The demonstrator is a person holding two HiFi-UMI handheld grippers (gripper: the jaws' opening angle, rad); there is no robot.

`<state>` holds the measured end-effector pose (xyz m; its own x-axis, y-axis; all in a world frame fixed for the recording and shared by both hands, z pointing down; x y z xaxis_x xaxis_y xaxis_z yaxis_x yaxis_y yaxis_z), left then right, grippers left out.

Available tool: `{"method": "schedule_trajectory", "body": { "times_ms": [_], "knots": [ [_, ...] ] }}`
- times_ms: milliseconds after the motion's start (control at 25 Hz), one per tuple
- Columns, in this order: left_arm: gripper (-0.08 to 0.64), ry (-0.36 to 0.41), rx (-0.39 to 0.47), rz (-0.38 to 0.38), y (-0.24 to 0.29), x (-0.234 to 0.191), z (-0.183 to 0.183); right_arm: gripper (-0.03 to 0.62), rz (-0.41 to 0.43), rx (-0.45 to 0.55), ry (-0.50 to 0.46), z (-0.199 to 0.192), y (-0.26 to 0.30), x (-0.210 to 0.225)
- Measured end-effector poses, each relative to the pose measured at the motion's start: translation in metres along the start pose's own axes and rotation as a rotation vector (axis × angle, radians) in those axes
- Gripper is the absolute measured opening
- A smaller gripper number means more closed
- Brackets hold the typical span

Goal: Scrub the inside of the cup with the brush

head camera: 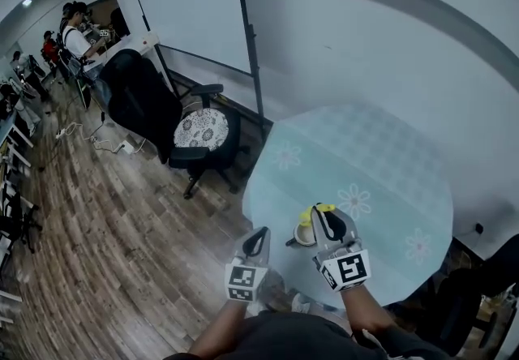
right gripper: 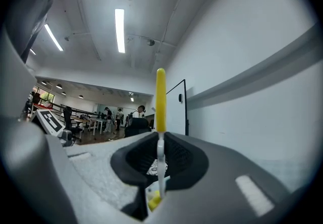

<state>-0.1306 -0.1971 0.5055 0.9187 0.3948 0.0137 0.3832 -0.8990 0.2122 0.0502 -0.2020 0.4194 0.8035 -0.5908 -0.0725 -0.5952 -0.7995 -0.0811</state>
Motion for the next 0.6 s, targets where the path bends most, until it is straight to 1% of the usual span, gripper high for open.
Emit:
{"method": "schedule_trajectory", "body": {
  "times_ms": [280, 600],
  "knots": [
    [0.006, 0.005, 0.014, -0.005, -0.007, 0.002, 0.009, 0.037, -0.032, 0.025, -0.002, 0.009, -0.007, -0.006],
    [0.006, 0.004, 0.021, -0.004, -0.013, 0.004, 0.015, 0.038, -0.042, 0.03, 0.0, 0.014, -0.013, -0.01]
  ]
}}
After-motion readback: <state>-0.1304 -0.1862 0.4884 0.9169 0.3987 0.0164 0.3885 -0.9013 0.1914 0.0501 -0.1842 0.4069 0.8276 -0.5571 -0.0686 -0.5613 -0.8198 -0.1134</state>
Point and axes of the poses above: the fingertips, and each gripper's own axes: y forward along the fingers, x to its right, z out of its top, the point moved 6 cm from there along -y, backward along the fingers, and after that the axes turned 9 degrees about z, right-handed, at the moved point
